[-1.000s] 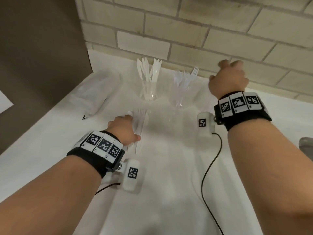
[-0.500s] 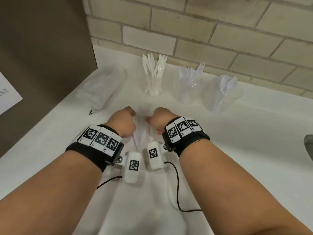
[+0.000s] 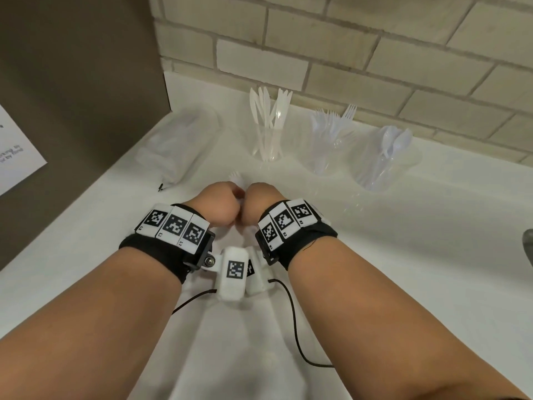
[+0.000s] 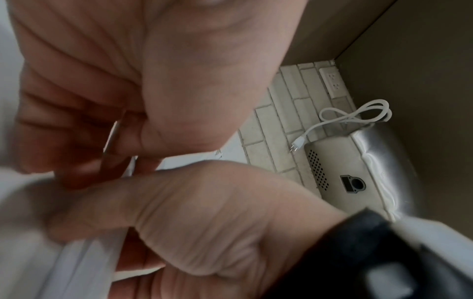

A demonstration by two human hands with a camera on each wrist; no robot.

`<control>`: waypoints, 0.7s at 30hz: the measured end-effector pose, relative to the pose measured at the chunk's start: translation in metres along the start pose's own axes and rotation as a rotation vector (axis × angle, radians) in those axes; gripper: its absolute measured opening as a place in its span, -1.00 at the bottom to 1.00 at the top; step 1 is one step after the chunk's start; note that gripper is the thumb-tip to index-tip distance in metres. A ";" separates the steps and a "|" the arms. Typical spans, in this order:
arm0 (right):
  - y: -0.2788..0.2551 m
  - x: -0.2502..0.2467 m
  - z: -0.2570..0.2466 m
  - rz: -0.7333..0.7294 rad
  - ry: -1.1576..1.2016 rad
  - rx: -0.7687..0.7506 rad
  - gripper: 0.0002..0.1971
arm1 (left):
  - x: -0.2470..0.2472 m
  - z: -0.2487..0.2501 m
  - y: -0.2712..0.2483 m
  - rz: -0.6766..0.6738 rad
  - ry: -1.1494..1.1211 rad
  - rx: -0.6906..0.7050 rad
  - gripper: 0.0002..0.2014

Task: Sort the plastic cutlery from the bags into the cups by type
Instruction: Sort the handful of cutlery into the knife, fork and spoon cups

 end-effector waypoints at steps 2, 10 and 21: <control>0.001 0.001 -0.001 0.014 0.010 0.023 -0.68 | 0.000 -0.003 0.002 -0.033 -0.013 -0.004 -0.56; 0.007 0.004 0.003 0.017 0.072 0.030 -0.74 | 0.004 -0.012 -0.003 -0.069 -0.302 -0.065 -0.70; -0.039 -0.075 0.028 0.246 1.857 -0.314 -0.84 | -0.009 -0.002 -0.013 -0.193 -1.228 -0.248 -0.65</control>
Point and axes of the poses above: each hand's wrist, its own y-axis towards the middle knuckle, its own x-axis out of the palm, z = x × y, the point moved 5 cm from there along y, towards the middle knuckle, and after that the axes turned 2 degrees about z, right-handed, at the moved point
